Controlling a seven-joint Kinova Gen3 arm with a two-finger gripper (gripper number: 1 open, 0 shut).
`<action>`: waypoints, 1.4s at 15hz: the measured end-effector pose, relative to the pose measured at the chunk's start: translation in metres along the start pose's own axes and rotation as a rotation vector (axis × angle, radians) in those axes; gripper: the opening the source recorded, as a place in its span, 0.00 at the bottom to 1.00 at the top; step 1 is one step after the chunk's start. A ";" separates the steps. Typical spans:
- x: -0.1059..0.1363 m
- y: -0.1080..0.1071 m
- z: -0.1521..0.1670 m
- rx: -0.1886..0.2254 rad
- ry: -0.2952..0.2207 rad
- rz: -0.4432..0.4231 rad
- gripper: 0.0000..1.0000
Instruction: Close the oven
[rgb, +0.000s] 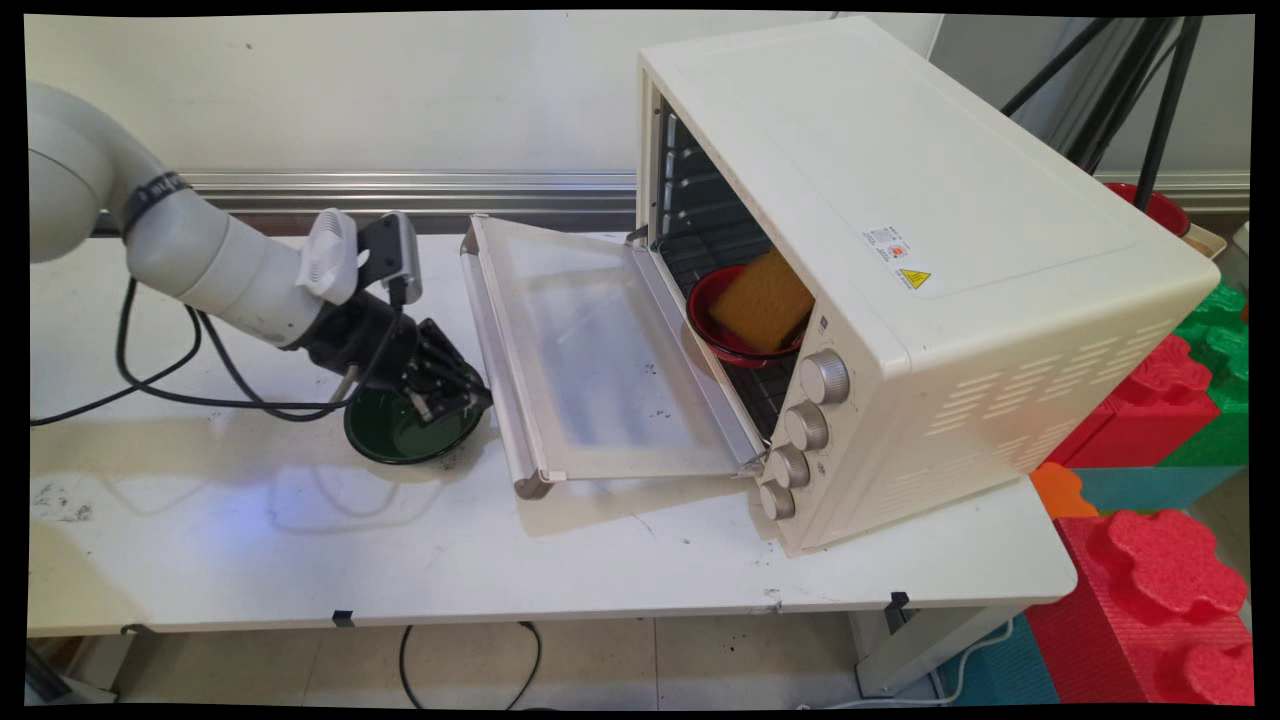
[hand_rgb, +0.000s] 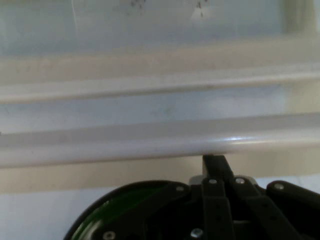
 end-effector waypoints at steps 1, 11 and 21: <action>0.002 0.000 0.003 0.002 0.006 -0.001 0.00; 0.014 -0.009 0.003 0.036 0.069 -0.016 0.00; 0.049 -0.028 -0.023 0.075 0.184 -0.005 0.00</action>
